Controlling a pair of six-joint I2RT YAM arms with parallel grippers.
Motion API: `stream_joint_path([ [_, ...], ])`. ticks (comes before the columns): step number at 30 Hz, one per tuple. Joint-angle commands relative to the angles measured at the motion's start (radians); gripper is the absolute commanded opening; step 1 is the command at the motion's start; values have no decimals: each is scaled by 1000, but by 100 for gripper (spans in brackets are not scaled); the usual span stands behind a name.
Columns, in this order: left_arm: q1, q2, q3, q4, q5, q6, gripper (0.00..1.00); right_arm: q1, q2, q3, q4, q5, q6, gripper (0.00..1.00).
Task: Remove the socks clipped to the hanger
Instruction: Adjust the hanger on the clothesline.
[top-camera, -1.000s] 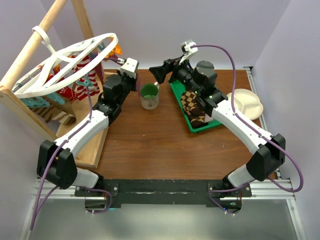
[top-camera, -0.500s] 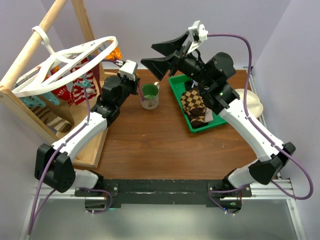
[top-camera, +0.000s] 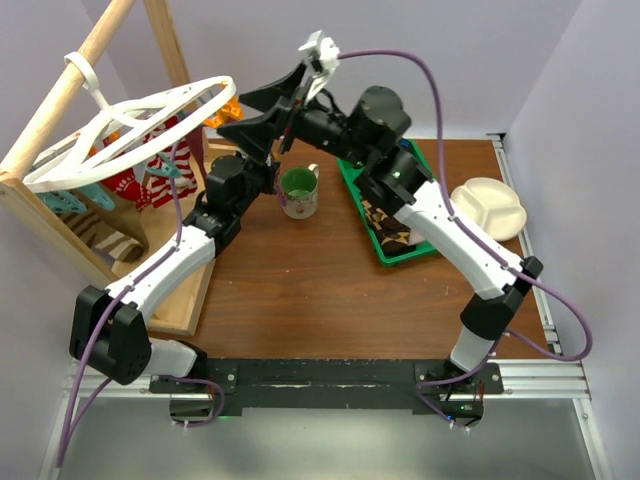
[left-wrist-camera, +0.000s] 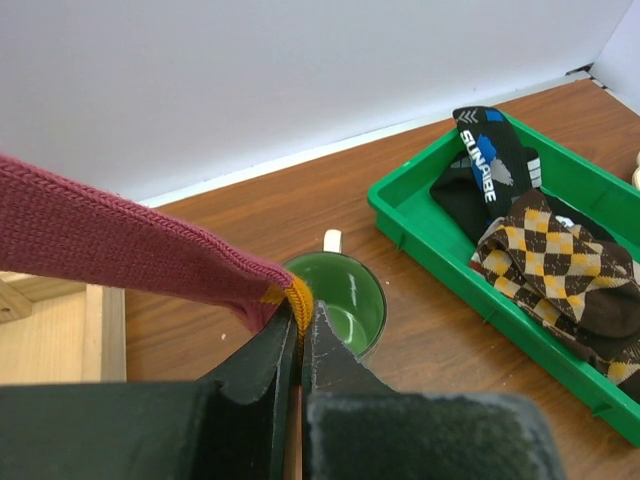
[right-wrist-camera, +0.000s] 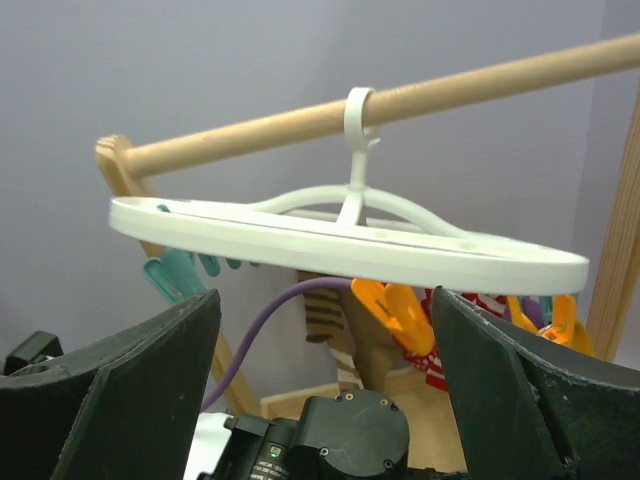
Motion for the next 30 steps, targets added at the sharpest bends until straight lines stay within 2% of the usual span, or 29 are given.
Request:
stream_joint_path([
  [1, -7, -16, -8, 7, 15, -28, 0, 54, 23, 76, -82, 88, -81, 90],
  [11, -13, -23, -17, -5, 24, -53, 0, 58, 83, 106, -125, 205, -132, 88],
  [16, -15, -30, -23, -5, 26, -48, 0, 58, 94, 95, -90, 202, -135, 89],
  [22, -15, -38, -23, -7, 31, -50, 0, 58, 173, 197, -101, 174, -112, 89],
  [26, -16, -42, -23, -13, 34, -48, 0, 59, 192, 210, -90, 168, -92, 86],
  [30, -18, -44, -22, -25, 41, -53, 0, 59, 169, 150, -7, 174, -65, 80],
])
